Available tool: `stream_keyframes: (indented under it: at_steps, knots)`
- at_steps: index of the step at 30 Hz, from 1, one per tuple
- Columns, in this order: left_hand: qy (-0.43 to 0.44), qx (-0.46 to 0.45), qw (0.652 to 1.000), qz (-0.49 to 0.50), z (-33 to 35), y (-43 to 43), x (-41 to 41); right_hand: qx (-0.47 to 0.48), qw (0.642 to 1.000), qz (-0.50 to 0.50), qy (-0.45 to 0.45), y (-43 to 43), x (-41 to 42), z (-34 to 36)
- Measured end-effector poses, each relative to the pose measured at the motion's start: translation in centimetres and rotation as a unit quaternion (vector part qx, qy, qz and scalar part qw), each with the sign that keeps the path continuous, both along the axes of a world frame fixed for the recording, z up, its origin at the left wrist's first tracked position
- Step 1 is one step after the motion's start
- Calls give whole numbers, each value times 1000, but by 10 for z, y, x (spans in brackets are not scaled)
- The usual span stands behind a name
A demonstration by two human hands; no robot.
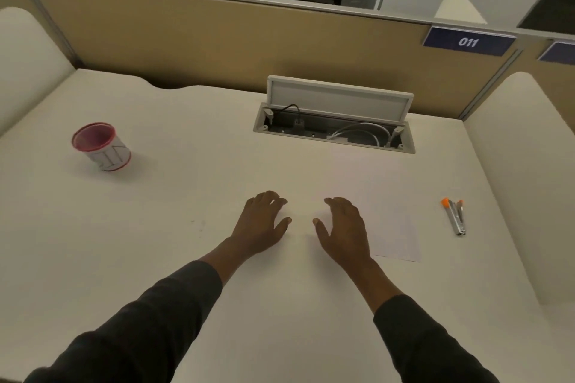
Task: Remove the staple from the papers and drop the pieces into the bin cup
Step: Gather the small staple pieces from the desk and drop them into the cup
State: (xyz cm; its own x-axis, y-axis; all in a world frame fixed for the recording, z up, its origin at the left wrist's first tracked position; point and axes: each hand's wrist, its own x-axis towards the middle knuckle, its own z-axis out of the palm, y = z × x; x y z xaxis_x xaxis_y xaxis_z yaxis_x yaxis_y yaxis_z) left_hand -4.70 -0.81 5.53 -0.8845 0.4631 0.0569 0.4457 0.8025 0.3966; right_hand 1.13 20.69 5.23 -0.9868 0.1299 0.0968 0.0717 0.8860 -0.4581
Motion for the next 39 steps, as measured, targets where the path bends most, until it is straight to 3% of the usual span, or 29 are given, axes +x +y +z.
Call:
stream_keyframes:
  at_steps: [11, 17, 26, 34, 39]
  knots:
    - [-26, -11, 987, 160, -8, -188, 22, -6, 992, 102, -79, -134, 18, -5]
    - [-74, -48, 980, 177, -32, -253, 37, 9, 985, 118, -126, -188, 20, -12]
    - [-65, -34, 985, 158, -42, -253, 35, 24, 983, 121, -134, -236, -1, -8]
    - [-44, -21, 986, 161, -43, -249, 28, 110, 945, 262, -162, -246, -37, -3]
    - [-36, -12, 984, 173, -43, -247, 27, 201, 924, 322, -38, -251, -43, -6]
